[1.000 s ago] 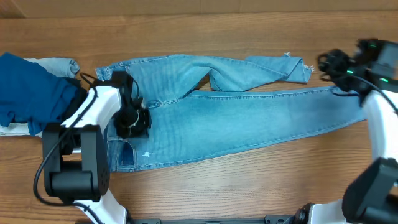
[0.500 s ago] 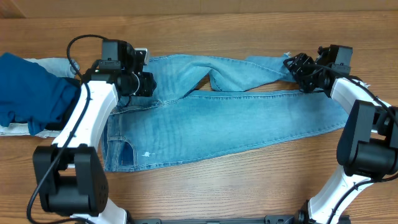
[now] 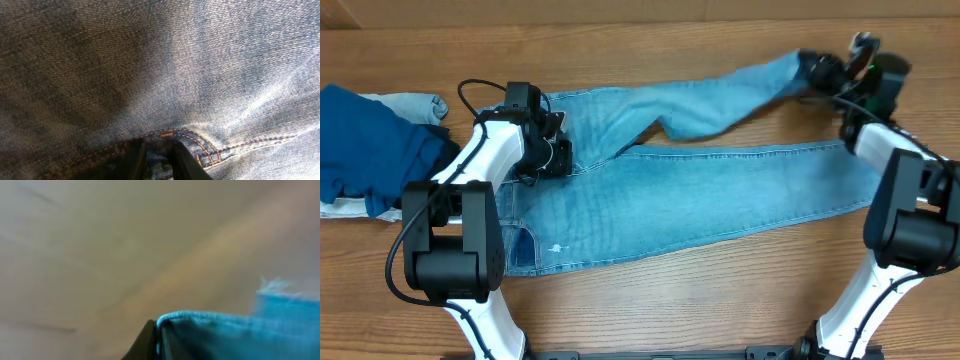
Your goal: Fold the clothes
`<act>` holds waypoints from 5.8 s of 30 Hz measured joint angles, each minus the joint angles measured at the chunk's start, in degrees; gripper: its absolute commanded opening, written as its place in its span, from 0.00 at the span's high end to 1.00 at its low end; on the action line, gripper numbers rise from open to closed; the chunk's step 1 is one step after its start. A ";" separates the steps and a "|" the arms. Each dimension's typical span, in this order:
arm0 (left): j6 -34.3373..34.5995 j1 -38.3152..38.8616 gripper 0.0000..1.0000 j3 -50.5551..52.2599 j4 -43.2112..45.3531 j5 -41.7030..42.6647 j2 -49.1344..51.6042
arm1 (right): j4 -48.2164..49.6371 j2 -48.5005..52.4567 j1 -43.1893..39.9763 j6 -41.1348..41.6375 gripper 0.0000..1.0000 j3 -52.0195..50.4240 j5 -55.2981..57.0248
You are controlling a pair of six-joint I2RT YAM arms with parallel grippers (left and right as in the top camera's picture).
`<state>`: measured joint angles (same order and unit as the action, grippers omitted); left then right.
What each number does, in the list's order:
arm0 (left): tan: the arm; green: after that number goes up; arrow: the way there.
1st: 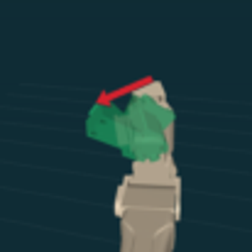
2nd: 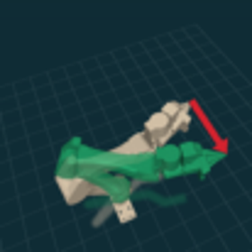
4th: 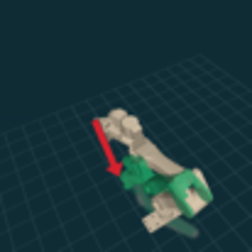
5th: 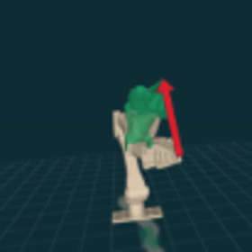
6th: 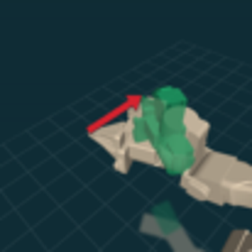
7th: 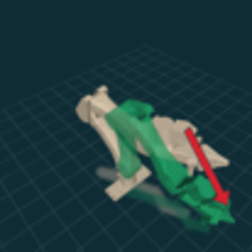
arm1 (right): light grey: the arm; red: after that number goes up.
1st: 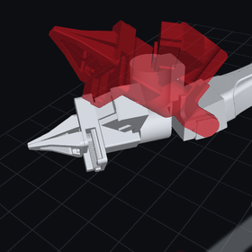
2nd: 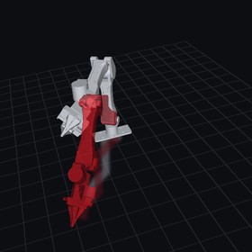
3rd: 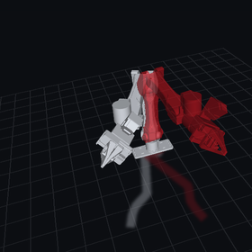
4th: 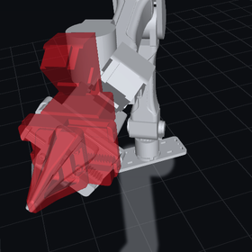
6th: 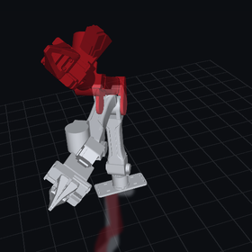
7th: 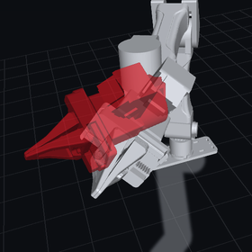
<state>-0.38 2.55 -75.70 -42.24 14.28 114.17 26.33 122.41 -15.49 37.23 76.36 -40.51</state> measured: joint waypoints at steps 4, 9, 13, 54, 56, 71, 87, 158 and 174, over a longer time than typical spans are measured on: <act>0.00 0.00 0.78 0.00 -0.17 0.02 0.02 | -0.68 -0.09 -3.34 0.22 0.94 7.08 -8.17; 0.00 0.00 0.78 -0.02 -0.15 0.02 0.02 | -25.03 0.02 -7.34 -6.62 0.91 7.30 -4.55; 0.00 0.00 0.78 -0.02 -0.15 0.04 0.02 | -29.42 0.02 -9.33 -9.29 0.95 7.30 -1.31; 0.00 0.00 0.78 -0.04 0.50 0.44 0.17 | -76.76 3.28 0.96 12.24 0.36 36.72 24.96; 0.00 0.00 0.78 -0.04 0.52 0.44 0.17 | -76.35 5.27 1.01 13.55 0.43 36.72 25.77; 0.00 0.00 0.78 -0.04 0.50 0.46 0.20 | -90.68 -11.30 5.70 2.03 0.96 36.57 39.41; 0.00 0.00 0.78 -0.04 0.70 0.66 0.24 | -84.76 5.90 2.67 -1.60 0.16 36.59 45.70; 1.92 1.14 0.74 -11.69 11.91 4.24 10.99 | -89.26 2.47 -5.44 -13.88 0.32 23.23 33.40; 1.90 1.14 0.69 -12.07 10.60 4.83 10.99 | -72.61 2.47 -16.50 -14.53 0.25 21.88 25.83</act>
<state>1.52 3.68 -87.77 -31.64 19.11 125.16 -46.28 124.88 -31.99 22.70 98.24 -14.68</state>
